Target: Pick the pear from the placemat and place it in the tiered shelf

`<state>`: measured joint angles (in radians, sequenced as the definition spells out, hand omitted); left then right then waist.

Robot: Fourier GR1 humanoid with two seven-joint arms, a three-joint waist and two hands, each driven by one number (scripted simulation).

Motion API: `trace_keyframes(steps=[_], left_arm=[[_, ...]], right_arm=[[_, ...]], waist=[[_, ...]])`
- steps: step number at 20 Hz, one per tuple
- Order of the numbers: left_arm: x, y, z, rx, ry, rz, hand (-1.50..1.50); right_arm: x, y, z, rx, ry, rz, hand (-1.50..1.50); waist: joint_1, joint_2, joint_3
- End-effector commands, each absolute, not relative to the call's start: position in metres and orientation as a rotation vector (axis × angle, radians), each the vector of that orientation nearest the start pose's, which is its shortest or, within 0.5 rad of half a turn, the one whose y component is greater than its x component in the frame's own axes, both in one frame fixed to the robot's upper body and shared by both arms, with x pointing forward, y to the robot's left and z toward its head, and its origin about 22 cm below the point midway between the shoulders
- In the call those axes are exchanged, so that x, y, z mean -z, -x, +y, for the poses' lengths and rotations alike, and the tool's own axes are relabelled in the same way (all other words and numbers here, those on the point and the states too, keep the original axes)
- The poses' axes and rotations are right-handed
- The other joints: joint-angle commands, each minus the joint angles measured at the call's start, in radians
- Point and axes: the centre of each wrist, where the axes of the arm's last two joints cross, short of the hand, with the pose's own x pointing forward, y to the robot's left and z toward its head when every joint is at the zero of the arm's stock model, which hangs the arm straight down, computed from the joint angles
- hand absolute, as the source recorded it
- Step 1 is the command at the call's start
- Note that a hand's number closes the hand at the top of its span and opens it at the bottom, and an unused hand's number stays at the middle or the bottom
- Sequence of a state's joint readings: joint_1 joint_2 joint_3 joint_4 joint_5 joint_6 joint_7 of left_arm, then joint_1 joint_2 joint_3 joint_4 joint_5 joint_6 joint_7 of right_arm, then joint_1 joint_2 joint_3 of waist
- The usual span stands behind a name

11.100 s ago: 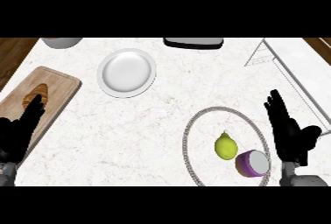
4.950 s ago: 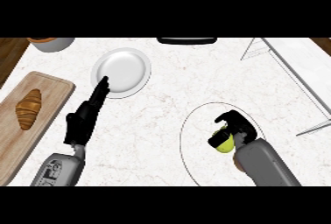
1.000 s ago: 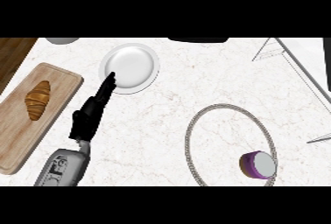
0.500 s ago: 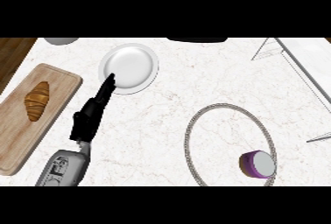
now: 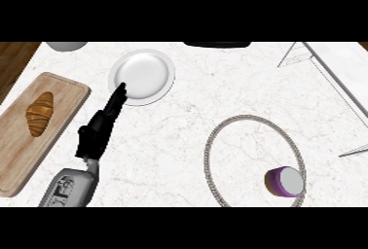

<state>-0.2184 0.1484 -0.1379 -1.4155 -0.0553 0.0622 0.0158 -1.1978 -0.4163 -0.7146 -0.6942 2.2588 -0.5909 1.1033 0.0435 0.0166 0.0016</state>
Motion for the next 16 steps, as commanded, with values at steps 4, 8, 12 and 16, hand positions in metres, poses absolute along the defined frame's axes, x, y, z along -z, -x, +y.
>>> trace_keyframes(steps=[4, 8, 12, 16], left_arm=[[-0.017, -0.290, 0.209, 0.298, -0.079, -1.596, 0.00], [-0.010, -0.278, 0.215, 0.286, -0.093, -1.587, 0.00], [-0.009, -0.278, 0.209, 0.286, -0.084, -1.578, 0.00], [-0.022, -0.293, 0.203, 0.305, -0.072, -1.582, 0.00]], right_arm=[[-0.247, -0.436, -0.354, 0.673, 2.227, -0.393, 1.50], [-0.235, -0.433, -0.352, 0.748, 2.210, -0.354, -1.50], [-0.228, -0.433, -0.334, 0.806, 2.191, -0.435, -1.50], [-0.250, -0.434, -0.318, 0.884, 2.170, -0.559, -1.50]], waist=[[-0.009, -0.001, -0.003], [-0.005, -0.008, -0.002], [-0.014, -0.010, -0.002], [-0.012, -0.004, -0.001]])
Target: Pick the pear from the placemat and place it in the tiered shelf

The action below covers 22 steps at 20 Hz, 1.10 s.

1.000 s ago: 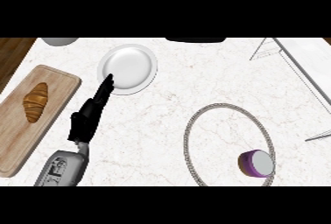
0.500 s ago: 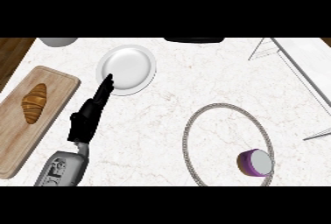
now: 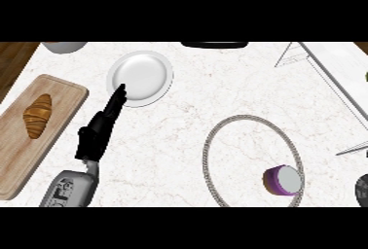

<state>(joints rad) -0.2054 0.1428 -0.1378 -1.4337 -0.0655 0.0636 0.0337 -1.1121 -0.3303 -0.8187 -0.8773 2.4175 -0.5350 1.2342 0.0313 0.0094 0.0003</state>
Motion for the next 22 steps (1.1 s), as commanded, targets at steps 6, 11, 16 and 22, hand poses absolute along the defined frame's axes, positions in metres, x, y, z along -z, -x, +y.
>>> trace_keyframes(steps=[6, 11, 16, 22], left_arm=[[-0.018, -0.290, 0.220, 0.263, -0.105, -1.582, 0.00], [-0.021, -0.277, 0.209, 0.282, -0.077, -1.598, 0.00], [-0.014, -0.281, 0.220, 0.289, -0.098, -1.582, 0.00], [-0.019, -0.285, 0.211, 0.271, -0.094, -1.578, 0.00]], right_arm=[[-0.261, -0.432, -0.310, 0.923, 2.090, -0.682, -1.50], [-0.266, -0.427, -0.312, 1.000, 2.104, -0.769, -1.50], [-0.317, -0.403, -0.296, 1.230, 2.129, -0.954, -1.50], [-0.339, -0.364, -0.278, 1.420, 2.136, -0.836, -1.50]], waist=[[0.000, -0.001, 0.000], [0.007, -0.005, 0.000], [-0.008, -0.009, -0.001], [-0.026, -0.015, -0.002]])
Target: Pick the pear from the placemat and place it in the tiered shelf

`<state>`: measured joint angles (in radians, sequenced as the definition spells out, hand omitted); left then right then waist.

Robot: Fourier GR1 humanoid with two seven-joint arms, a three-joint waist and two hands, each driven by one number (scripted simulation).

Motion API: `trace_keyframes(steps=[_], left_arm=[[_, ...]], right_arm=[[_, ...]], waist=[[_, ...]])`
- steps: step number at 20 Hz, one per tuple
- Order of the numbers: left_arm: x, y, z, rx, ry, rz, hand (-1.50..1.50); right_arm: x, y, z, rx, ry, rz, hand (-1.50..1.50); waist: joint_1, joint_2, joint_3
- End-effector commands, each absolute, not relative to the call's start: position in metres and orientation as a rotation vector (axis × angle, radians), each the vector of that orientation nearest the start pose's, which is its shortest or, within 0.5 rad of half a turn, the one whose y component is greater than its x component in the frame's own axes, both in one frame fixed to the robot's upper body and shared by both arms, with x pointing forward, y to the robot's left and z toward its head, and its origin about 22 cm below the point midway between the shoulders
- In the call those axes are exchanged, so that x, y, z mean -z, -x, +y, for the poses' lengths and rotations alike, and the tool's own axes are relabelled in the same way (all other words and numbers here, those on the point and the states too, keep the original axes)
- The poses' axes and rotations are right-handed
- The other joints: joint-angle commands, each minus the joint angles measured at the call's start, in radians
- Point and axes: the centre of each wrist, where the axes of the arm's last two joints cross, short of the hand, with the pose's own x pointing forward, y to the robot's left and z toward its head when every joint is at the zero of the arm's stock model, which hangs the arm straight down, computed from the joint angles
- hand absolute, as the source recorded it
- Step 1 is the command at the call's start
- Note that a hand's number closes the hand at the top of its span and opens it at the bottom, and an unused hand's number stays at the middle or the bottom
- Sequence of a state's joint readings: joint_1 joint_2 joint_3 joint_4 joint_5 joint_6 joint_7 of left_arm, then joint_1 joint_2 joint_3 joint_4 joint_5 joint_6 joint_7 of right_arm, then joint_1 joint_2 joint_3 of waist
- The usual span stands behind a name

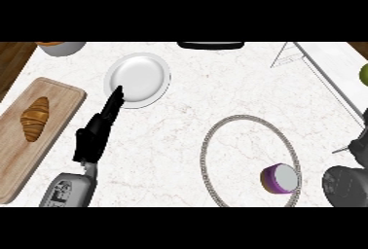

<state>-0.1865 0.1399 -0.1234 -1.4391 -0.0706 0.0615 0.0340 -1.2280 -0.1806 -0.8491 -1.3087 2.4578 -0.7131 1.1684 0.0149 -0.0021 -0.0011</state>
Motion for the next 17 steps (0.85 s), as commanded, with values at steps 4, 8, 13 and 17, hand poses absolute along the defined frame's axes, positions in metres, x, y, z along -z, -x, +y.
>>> trace_keyframes(steps=[4, 8, 13, 17], left_arm=[[-0.001, -0.276, 0.212, 0.255, -0.111, -1.556, 0.00], [-0.012, -0.287, 0.219, 0.264, -0.098, -1.554, 0.00], [-0.005, -0.285, 0.213, 0.293, -0.088, -1.549, 0.00], [-0.011, -0.287, 0.204, 0.279, -0.062, -1.558, 0.00]], right_arm=[[-0.356, -0.333, -0.252, 1.445, 2.013, -0.714, -1.50], [-0.358, -0.310, -0.248, 1.485, 1.982, -0.649, -1.50], [-0.354, -0.285, -0.246, 1.408, 2.011, -0.561, -1.50], [-0.359, -0.253, -0.233, 1.427, 1.968, -0.617, -1.50]], waist=[[-0.019, -0.017, -0.002], [0.002, -0.014, -0.002], [0.009, -0.016, -0.002], [0.020, -0.023, -0.003]])
